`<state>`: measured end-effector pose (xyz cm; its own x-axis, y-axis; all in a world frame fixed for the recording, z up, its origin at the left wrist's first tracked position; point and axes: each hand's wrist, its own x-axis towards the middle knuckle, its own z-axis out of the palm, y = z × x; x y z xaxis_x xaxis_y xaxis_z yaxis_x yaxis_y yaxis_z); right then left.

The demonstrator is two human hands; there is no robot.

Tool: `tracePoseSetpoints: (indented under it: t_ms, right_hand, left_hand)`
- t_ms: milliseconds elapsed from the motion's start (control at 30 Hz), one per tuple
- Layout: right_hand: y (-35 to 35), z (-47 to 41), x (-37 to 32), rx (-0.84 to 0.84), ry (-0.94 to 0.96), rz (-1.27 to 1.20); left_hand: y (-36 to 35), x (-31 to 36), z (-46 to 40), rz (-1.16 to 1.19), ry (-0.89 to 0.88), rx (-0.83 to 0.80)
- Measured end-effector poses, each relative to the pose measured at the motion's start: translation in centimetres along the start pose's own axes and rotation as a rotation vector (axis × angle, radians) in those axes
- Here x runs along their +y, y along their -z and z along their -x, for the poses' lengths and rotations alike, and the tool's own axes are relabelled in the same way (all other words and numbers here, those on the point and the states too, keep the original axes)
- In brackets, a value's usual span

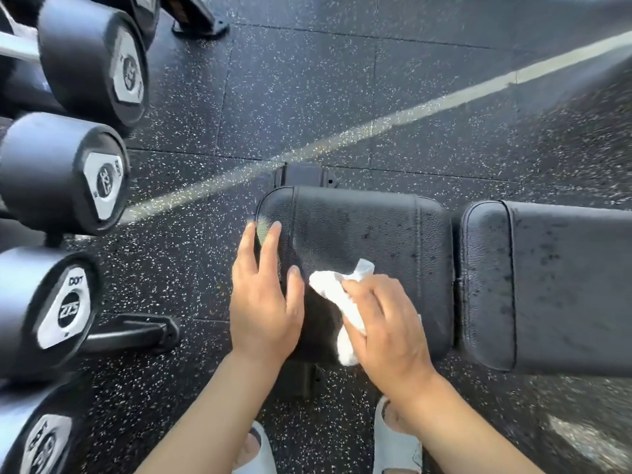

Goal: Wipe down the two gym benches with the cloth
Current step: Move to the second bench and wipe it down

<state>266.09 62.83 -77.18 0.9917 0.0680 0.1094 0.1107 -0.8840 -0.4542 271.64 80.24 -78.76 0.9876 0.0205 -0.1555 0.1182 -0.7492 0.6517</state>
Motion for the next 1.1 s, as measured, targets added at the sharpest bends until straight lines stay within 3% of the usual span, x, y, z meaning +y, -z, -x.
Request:
tracePoseSetpoints:
  t_ms: [233,433,500,600,667,733,833,1100]
  right_hand:
    - [-0.3,-12.6,2.7,0.227,-0.275,0.034]
    - [-3.0,-11.7,-3.5,0.065,-0.077,-0.048]
    - [-2.3,-9.7,-1.5,0.013,-0.003,-0.031]
    - [0.2,-7.9,5.4,-0.015,-0.049,0.189]
    - [2.0,-7.5,9.5,0.078,-0.125,0.289]
    - [2.9,-8.0,10.6,0.182,-0.289,0.225]
    - [1.8,-9.6,7.9,0.253,-0.343,0.133]
    - [-1.7,-8.6,-0.1,0.131,-0.118,0.0]
  left_hand:
    - [-0.7,0.5,0.3,-0.072,0.042,0.1]
    - [-0.4,0.5,0.0,-0.119,0.042,0.053]
    - [-0.5,0.5,-0.1,-0.133,0.042,0.052]
    - [-0.8,0.5,-0.2,-0.166,0.033,0.05]
    - [-1.0,0.4,-0.3,-0.181,0.033,0.056]
    - [-1.0,0.3,-0.3,-0.194,0.041,0.058]
    - [-1.1,0.2,-0.2,-0.193,0.039,0.055]
    - [-1.3,0.1,-0.4,-0.202,0.042,0.067]
